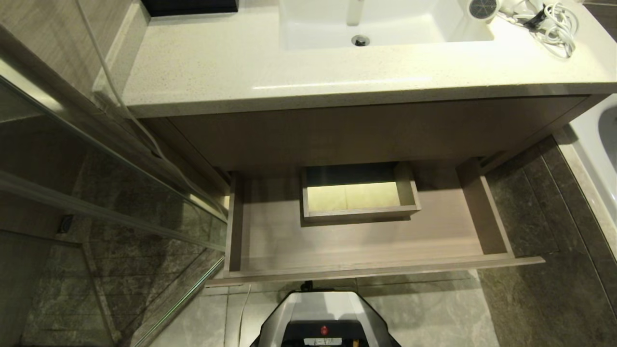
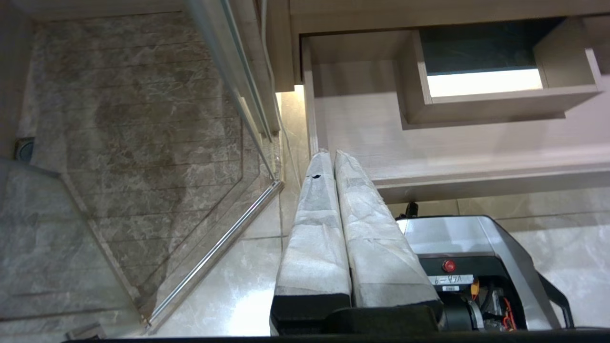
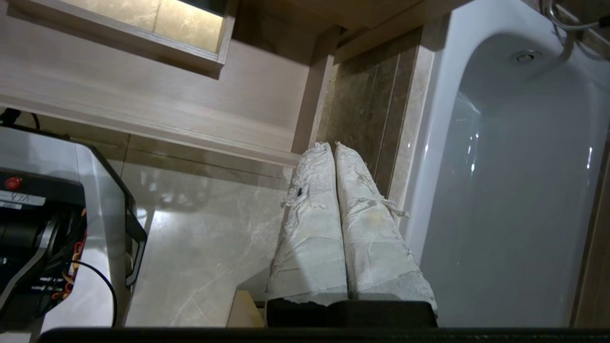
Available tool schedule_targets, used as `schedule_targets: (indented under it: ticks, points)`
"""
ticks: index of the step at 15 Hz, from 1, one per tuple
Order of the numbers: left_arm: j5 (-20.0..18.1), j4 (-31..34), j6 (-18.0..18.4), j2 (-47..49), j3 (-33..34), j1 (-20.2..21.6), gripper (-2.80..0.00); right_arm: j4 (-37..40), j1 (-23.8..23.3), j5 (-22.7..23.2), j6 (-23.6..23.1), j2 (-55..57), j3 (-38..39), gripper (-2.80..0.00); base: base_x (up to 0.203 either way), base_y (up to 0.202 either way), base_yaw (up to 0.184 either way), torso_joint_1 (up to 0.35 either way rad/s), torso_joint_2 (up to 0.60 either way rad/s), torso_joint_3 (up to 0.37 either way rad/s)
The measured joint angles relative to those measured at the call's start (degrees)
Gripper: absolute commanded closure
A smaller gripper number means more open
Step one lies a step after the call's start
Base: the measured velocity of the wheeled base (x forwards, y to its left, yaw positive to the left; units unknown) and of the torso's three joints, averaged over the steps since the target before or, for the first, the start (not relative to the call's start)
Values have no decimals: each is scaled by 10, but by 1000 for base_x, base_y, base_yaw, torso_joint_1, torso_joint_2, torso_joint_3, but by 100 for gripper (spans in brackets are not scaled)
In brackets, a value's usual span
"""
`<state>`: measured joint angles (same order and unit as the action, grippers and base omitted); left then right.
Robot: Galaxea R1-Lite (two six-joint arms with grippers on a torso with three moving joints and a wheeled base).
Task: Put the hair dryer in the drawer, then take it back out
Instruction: Close the drawer
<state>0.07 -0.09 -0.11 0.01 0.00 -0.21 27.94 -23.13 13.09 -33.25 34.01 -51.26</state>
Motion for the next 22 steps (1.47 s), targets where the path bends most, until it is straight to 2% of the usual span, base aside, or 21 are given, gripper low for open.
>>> schedule_targets:
  ticks: [15, 22]
  points:
    - [0, 0, 0, 0, 0, 1, 0, 0, 0, -8, 5, -17, 30, 0, 0, 0, 0, -188, 337, 146]
    - [0, 1, 0, 0, 0, 0, 0, -2, 1, -32, 15, -20, 41, 0, 0, 0, 0, -309, 514, 199]
